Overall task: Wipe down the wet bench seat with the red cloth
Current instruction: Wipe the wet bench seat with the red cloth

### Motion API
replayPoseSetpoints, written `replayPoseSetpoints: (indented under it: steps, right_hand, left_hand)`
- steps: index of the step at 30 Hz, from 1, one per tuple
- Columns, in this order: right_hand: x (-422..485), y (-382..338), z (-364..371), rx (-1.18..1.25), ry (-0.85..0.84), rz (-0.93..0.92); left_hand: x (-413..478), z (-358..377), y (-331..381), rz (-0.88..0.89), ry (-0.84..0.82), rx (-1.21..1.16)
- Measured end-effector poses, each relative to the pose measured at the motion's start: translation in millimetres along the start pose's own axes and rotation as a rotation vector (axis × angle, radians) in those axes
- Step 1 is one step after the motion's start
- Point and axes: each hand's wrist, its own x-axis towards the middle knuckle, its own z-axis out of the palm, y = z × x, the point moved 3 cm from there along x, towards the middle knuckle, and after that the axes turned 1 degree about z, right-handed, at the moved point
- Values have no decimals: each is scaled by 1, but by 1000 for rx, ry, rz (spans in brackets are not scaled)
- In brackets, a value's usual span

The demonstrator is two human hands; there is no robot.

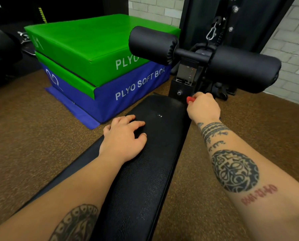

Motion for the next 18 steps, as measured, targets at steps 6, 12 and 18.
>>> replayPoseSetpoints:
  steps: [6,12,18]
  right_hand:
    - [-38,-38,0,-53,-110,-203]
    - [-68,-82,5,-5,-206,-54]
    - [-85,-133,16,373,-355,-109]
  left_hand:
    - [1,-1,0,-5,10,-7]
    - [0,-6,-1,-18,134,-213]
    - [-5,-12,-11,-39,339,-576]
